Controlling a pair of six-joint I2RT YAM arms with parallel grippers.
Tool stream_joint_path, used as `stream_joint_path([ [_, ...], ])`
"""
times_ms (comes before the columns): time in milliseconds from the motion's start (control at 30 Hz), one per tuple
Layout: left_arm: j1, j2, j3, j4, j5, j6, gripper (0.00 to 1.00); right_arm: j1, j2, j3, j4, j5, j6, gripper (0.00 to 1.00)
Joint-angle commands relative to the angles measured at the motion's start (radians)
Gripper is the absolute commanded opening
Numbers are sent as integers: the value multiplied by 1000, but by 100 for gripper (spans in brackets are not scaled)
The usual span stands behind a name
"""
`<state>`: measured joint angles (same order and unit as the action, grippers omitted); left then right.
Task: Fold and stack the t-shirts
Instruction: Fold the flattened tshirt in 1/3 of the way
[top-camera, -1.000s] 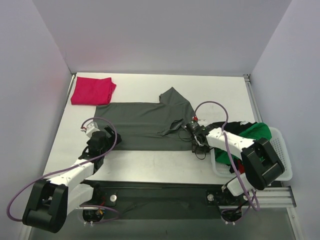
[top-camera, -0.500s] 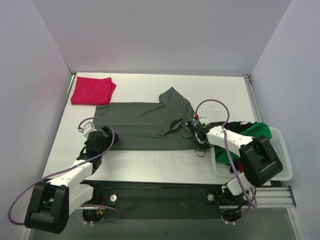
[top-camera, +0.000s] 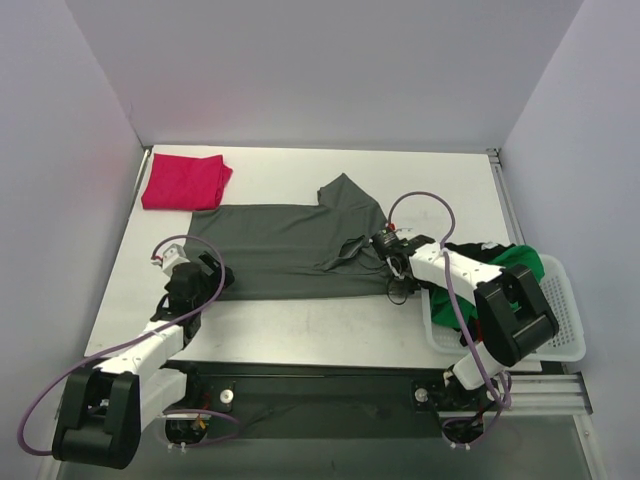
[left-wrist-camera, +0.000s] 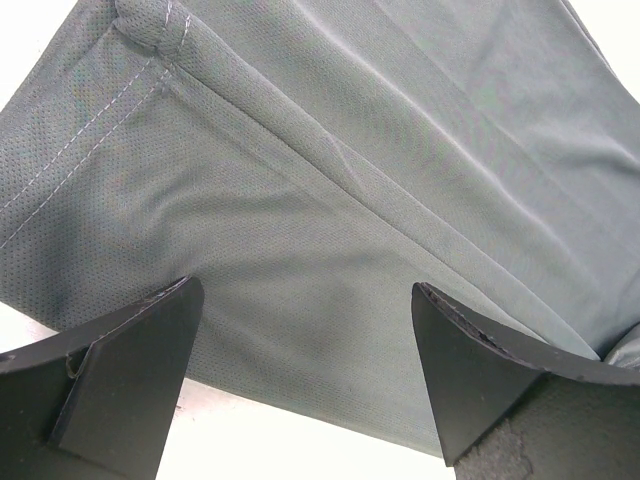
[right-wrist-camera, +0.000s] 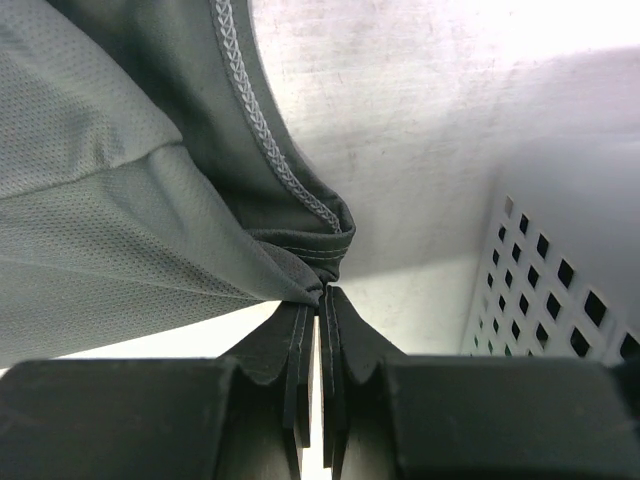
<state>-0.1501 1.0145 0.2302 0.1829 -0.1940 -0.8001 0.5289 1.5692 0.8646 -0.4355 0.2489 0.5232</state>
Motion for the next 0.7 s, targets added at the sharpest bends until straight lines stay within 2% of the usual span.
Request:
stream_joint_path([
  [0,7,-10,-8,-13,7,19,97,-9,23,30,-115,55,-2,0],
  [167,9,-8,-8,-8,11,22,97,-7,14,34,-161,75,21,2],
  [200,9,-10,-8,-8,11,27,97,-7,2,33,-167,75,21,9],
  [400,4,-63,0,-51,8,48,97,19,-57,62,-174,50,3,35],
  [500,0,-111,3,-85,-1,58,97,42,-77,94,-174,35,-2,42],
  [667,-16,-180,17,-138,-15,67,97,85,-95,142,-172,12,-12,46],
])
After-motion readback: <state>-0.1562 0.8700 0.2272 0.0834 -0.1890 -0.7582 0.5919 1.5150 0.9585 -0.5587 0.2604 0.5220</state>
